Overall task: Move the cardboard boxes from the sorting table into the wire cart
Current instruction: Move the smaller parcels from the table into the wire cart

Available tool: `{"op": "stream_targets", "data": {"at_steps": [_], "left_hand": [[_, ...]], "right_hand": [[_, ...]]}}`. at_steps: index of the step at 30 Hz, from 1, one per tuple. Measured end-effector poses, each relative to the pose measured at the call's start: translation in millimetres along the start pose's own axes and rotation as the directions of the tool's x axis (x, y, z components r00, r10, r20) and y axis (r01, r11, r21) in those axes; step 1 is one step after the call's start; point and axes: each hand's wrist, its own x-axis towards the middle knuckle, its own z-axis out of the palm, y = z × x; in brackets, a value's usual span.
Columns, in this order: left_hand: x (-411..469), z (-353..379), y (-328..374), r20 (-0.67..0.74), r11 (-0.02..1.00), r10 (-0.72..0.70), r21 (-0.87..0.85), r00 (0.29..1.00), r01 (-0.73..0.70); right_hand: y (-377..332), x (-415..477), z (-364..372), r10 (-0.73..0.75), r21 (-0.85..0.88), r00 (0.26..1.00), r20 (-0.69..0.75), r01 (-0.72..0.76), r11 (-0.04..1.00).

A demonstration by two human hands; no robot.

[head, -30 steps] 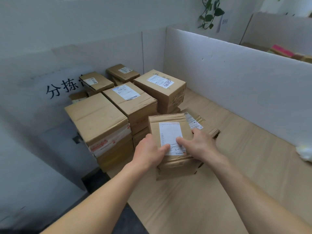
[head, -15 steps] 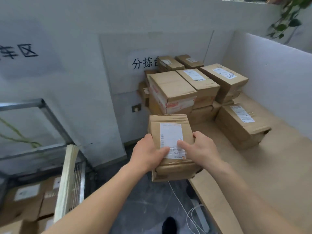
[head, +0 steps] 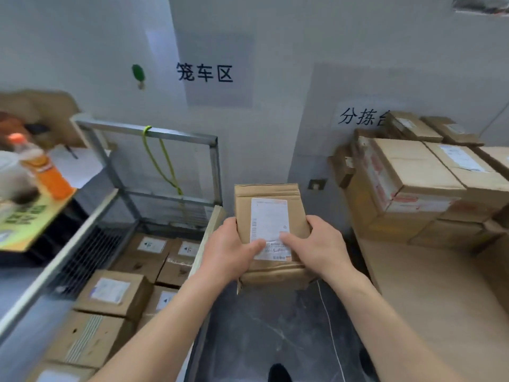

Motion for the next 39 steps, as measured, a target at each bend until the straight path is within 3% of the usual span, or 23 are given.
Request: {"op": "stream_targets", "data": {"at_steps": [9,19,26,39], "left_hand": [[29,-30,-26,-0.228,0.986,-0.164,-0.071,0.960,0.152],[35,-39,-64,-0.408,0.924,-0.378,-0.230,0.831,0.307],[45,-63,-113,-0.471,0.877,-0.474,-0.323,0.744,0.355],[107,-135,-197,-0.452,0.846,-0.524,-0.373,0.722,0.381]], "right_hand": [[-41,69,38,-0.205,0.062,0.959,0.197,0.197,0.979],[-77,120,87,-0.343,0.097,0.825,0.450,0.336,0.937],[-118,139,154,-0.378,0.072,0.740,0.556,0.410,0.909],[-192,184,270,-0.391,-0.011,0.684,0.615,0.504,0.864]]}}
